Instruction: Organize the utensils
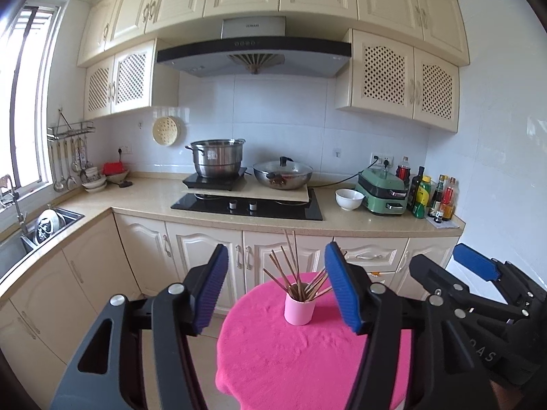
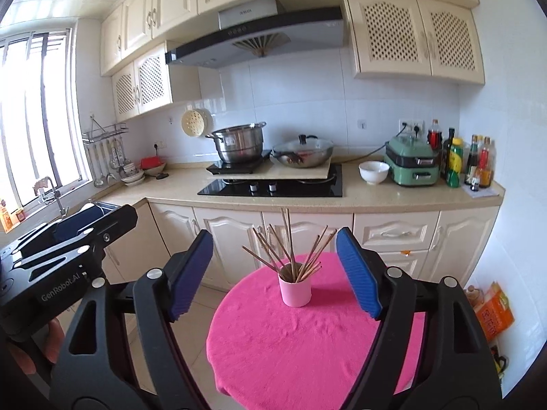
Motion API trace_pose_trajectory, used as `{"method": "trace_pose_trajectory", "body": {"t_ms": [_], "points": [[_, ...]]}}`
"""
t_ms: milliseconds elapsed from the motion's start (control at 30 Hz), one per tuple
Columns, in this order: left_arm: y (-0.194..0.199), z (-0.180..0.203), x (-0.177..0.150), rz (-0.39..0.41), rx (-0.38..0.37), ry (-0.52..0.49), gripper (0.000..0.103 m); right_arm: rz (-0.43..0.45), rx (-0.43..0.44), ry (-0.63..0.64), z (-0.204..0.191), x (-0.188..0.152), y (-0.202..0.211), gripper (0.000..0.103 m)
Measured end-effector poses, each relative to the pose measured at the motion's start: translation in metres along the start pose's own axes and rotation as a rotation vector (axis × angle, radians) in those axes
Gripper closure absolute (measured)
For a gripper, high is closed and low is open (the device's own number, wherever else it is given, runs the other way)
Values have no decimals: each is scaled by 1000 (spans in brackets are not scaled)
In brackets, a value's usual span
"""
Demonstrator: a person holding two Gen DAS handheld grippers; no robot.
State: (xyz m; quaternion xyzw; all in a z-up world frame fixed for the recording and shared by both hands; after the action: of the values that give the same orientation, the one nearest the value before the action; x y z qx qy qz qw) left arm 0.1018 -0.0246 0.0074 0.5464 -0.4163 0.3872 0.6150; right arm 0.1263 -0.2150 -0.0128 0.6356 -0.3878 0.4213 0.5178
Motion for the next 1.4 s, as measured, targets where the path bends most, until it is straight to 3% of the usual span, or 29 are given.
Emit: {"method": "trace_pose_trajectory", "body": {"t_ms": [200, 500, 933, 1400], "points": [[53, -2, 11, 34, 24, -22, 42, 30, 1, 13, -8, 7, 42, 25], [94, -7, 18, 65, 59, -36, 42, 73, 34, 39, -29, 16, 82, 21], [112, -3, 29, 96, 73, -45, 41, 104, 36, 59, -37, 25, 106, 18], [109, -10, 33, 91, 69, -35, 41, 99, 38, 62, -35, 31, 104, 17]]}}
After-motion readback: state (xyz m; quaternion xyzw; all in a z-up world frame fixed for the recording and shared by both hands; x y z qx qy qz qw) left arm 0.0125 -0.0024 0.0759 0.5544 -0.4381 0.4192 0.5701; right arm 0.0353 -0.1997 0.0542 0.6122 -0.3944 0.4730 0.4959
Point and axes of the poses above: each gripper's, at about its wrist camera, not at the fingertips, and y roughly against the way its jaws point, z to its right, x to its top, the point moved 2 cm from there along -y, roughly the way its jaws point, and after that the axes turned 4 degrees about -x, right-handed, at the moved point
